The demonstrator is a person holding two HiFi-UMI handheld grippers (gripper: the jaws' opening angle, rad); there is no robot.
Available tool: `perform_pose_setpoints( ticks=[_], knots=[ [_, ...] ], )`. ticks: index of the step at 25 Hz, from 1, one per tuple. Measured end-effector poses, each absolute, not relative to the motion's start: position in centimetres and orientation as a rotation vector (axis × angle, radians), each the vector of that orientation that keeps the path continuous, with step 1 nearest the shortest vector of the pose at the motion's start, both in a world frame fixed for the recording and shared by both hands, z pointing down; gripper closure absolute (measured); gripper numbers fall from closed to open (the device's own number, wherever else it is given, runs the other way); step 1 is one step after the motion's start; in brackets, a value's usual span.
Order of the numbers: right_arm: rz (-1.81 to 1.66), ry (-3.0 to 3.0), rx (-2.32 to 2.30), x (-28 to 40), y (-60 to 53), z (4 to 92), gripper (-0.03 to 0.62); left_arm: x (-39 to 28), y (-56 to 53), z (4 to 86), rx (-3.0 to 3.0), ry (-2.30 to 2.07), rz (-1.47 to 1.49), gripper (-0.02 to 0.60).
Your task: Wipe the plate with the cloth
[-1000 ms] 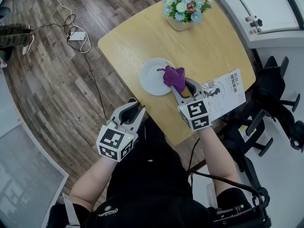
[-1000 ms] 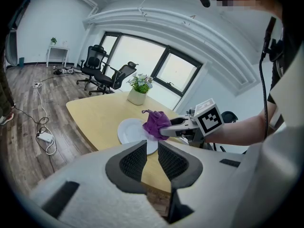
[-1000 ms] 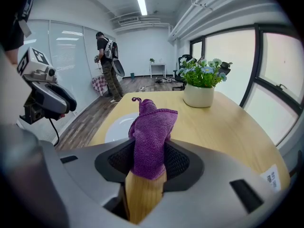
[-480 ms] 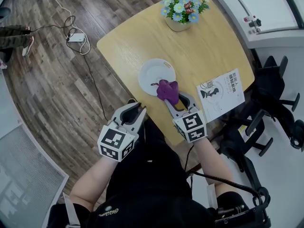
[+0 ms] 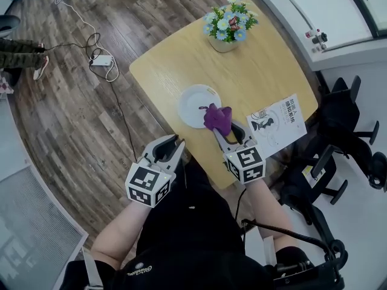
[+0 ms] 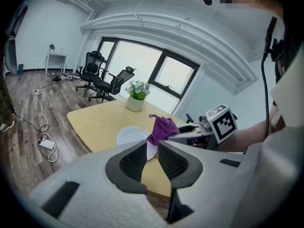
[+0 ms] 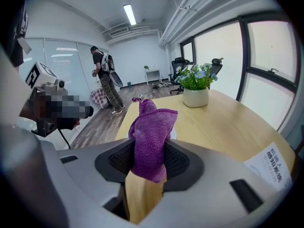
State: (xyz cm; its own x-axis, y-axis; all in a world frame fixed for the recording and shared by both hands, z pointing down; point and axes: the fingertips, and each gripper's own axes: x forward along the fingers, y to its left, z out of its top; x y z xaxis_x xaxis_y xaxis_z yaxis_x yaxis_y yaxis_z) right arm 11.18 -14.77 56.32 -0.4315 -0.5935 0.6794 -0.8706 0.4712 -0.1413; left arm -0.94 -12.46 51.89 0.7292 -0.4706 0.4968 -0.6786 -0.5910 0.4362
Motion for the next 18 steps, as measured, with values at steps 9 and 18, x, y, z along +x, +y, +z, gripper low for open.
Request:
perform_pose_setpoints(
  ticks=[9,18],
  knots=[
    [0.578,-2.260,1.346,11.8,-15.1,47.6,0.436,-1.3,-14.4,43.8,2.434,-0.965,0.346,0.505],
    [0.399,-2.406,1.504,12.2,-16.6,36.9,0.436,-1.2,-17.3,34.4,2.597,-1.063,0.199,0.505]
  ],
)
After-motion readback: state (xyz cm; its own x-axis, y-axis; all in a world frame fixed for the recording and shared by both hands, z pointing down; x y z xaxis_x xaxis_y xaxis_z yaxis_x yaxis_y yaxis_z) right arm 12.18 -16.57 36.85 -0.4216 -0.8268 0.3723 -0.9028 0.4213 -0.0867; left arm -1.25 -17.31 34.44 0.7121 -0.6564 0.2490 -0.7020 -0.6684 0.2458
